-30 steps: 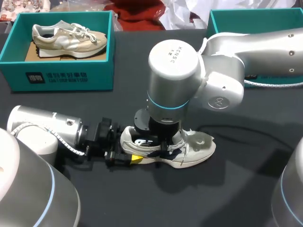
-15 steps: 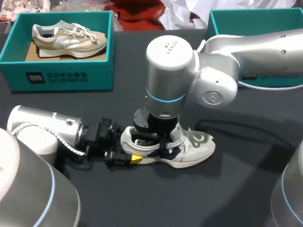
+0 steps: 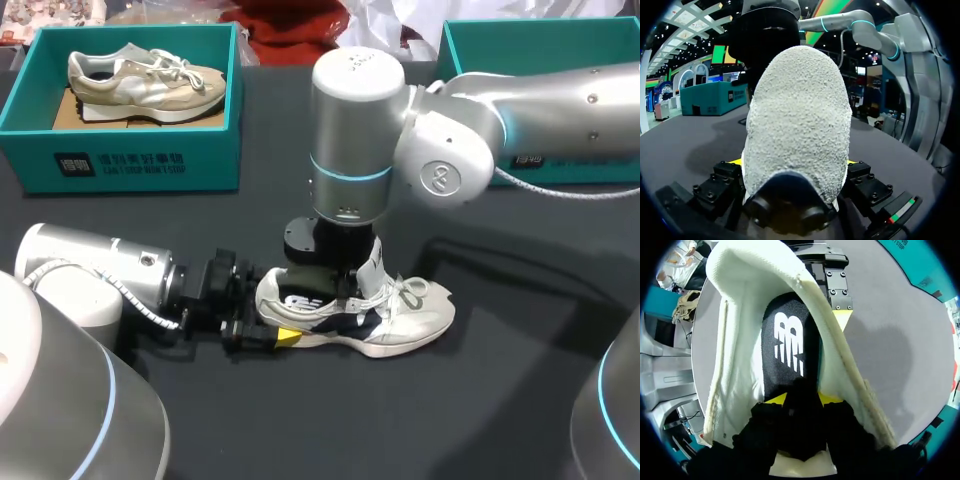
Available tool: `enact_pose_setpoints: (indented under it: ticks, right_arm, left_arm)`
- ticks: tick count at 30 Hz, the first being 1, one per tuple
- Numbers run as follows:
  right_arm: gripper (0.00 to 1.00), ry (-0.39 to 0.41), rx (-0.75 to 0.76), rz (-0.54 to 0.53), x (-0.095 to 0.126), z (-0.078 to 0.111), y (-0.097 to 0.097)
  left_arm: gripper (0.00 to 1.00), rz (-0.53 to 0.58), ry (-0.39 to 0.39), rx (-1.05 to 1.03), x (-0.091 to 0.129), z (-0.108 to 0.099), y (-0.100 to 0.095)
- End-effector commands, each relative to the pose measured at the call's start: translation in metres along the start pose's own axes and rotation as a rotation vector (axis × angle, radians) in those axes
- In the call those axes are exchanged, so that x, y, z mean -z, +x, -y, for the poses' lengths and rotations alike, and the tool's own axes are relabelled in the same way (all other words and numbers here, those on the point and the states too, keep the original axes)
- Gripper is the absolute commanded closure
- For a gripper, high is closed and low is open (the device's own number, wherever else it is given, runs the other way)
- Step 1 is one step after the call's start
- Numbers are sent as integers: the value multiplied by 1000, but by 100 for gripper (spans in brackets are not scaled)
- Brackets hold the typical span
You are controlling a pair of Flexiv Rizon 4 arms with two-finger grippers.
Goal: Take the shoe out of the shoebox, open the shoe tongue, remove and reinsert the insole, then place the shoe into the shoebox
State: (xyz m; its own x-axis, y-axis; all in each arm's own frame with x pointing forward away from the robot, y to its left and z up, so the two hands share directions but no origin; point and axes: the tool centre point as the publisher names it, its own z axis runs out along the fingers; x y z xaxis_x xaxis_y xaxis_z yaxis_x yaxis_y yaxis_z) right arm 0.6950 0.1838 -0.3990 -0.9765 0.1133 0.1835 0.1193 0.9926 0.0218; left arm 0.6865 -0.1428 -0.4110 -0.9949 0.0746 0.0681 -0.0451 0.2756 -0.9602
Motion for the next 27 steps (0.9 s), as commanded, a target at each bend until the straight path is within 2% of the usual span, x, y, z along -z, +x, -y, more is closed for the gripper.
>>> enact_pose_setpoints:
  ticks: [1, 3, 13, 27]
  right_arm:
    - [86, -10, -7, -26, -56, 5, 16]
    - [100, -16, -14, -30, -57, 6, 18]
    - [100, -28, -21, -16, -55, 7, 24]
    - [100, -34, -37, 86, -28, 8, 32]
  left_arm:
    - [100, 3, -1, -1, 2, -3, -1]
    - [100, 3, -1, -1, 2, -3, -1]
    - [100, 3, -1, -1, 2, -3, -1]
    - [100, 3, -1, -1, 2, -3, -1]
